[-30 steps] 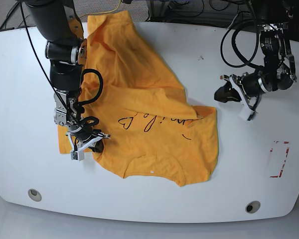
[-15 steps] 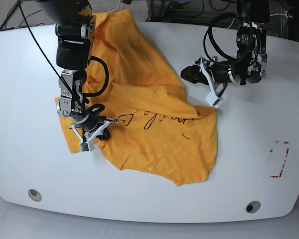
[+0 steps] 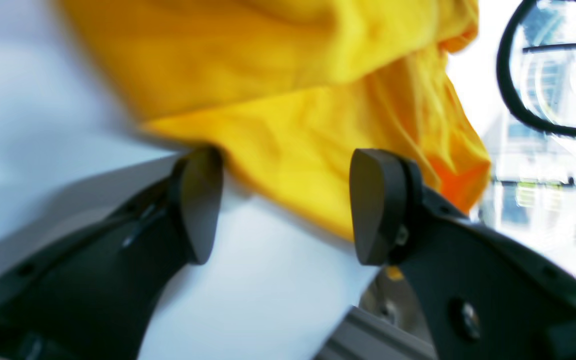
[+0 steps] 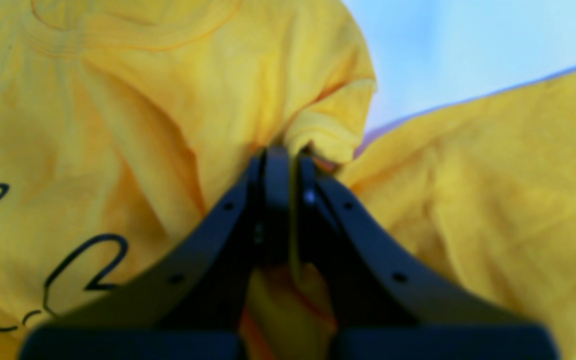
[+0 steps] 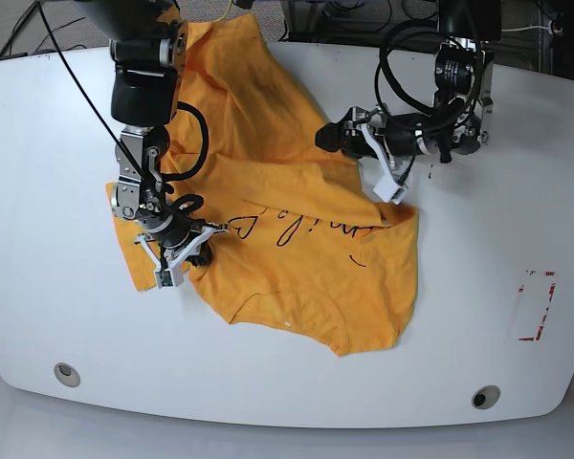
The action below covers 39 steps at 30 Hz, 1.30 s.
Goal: Layout the t-shirt on the table in an organized manner, then fold the t-shirt properly
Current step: 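Move the left gripper onto the shirt's folded middle and grasp it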
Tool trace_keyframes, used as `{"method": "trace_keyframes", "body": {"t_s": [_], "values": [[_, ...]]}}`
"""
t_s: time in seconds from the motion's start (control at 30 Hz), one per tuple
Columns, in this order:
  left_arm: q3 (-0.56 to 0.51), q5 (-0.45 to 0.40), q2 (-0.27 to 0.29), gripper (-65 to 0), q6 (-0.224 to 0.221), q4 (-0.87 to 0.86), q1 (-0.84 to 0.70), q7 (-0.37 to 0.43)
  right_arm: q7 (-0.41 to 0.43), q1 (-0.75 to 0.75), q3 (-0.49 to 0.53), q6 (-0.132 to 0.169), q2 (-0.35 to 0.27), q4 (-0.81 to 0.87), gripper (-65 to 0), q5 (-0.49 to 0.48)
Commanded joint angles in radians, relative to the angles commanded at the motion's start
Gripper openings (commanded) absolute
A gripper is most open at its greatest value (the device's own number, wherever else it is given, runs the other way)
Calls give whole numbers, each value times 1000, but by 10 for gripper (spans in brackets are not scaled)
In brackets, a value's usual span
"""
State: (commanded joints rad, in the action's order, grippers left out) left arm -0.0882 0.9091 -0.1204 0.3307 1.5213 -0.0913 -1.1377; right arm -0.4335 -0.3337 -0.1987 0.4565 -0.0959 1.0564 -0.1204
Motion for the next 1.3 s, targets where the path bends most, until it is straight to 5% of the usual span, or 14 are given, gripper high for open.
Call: {"method": "trace_keyframes", "body": {"t_s": [0.4, 0.57, 0.87, 1.0, 1.3], "values": [[-72, -54, 34, -271, -17, 0, 3, 0, 0, 0, 0, 0, 3, 2, -648, 0], [-149, -58, 29, -276, 23, -23, 51, 2, 0, 0, 0, 0, 3, 2, -648, 0], [-193, -55, 29, -531, 143, -216, 153, 3, 0, 0, -2, 0, 3, 2, -648, 0], [-193, -54, 29, -636, 155, -229, 184, 3, 0, 0, -2, 0, 3, 3, -648, 0], [-189, -52, -51, -650, 153, -117, 184, 2, -2, 28, -2, 0, 3, 77, -648, -2]]}}
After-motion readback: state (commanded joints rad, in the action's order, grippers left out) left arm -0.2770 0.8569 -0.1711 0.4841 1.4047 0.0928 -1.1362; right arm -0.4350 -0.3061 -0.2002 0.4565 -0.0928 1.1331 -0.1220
